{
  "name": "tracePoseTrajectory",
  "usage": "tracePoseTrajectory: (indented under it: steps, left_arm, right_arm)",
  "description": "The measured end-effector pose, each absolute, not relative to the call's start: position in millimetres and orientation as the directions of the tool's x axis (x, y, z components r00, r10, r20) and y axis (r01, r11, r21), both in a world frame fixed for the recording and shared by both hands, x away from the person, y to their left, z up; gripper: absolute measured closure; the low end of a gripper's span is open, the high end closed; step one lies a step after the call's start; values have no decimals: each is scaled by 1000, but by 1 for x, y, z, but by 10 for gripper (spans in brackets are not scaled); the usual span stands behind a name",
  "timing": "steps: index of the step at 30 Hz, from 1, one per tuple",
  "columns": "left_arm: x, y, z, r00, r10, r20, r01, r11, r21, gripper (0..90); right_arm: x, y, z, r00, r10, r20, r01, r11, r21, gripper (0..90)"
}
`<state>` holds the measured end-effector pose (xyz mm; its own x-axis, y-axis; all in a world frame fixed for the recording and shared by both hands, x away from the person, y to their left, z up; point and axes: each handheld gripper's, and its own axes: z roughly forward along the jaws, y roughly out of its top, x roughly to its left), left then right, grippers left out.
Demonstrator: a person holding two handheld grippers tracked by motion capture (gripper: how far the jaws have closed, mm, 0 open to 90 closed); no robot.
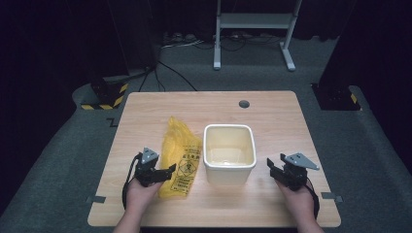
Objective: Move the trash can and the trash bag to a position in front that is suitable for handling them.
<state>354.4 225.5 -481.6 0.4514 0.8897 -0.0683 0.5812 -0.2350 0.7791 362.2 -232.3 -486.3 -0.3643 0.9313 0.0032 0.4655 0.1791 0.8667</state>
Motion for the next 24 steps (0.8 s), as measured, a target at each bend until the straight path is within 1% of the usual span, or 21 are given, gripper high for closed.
tracePoseTrajectory:
  steps: [2,4,6,7,9,11,13,15,17,18,19,21,22,24]
  left_arm:
    - [353,218,-477,463,884,-58,568,-246,786,213]
    - [349,203,-466,481,875,-51,537,-249,806,222]
    - [348,195,-465,493,870,-32,521,-265,811,230]
    - [348,193,-466,498,867,-33,523,-270,808,234]
    - [348,191,-467,512,855,-81,538,-245,807,236]
    - [347,189,-465,519,851,-78,528,-248,812,264]
    - [348,181,-460,521,852,-53,503,-257,825,279]
    - [354,174,-458,524,850,-58,506,-256,824,292]
    - [365,162,-457,518,855,-20,513,-292,808,296]
    - [365,162,-457,518,855,-20,513,-292,808,295]
    - [368,159,-455,525,850,-47,528,-281,801,294]
    - [364,156,-455,542,839,-52,523,-289,802,301]
    - [362,153,-457,554,831,-37,515,-308,800,301]
    - [358,148,-461,571,820,-44,520,-320,792,298]
  right_arm:
    - [360,-230,-486,-378,926,1,466,189,864,426]
    - [355,-221,-479,-400,916,-11,430,198,881,428]
    - [352,-217,-475,-419,908,-21,410,209,888,428]
    - [350,-214,-474,-429,903,-32,400,222,889,429]
    - [348,-211,-474,-443,896,-32,398,229,888,436]
    - [347,-211,-473,-446,895,-29,395,225,891,438]
    - [347,-210,-470,-448,894,-18,385,210,899,443]
    - [348,-207,-469,-448,894,-15,383,207,900,443]
    - [346,-200,-470,-471,882,-36,373,236,897,443]
    - [346,-200,-470,-471,882,-36,373,236,897,443]
    - [344,-195,-469,-473,879,-60,358,255,898,443]
    - [344,-194,-467,-459,887,-52,357,238,903,443]
    - [345,-194,-466,-459,887,-48,356,233,905,443]
    - [350,-193,-464,-469,882,-40,355,230,906,443]
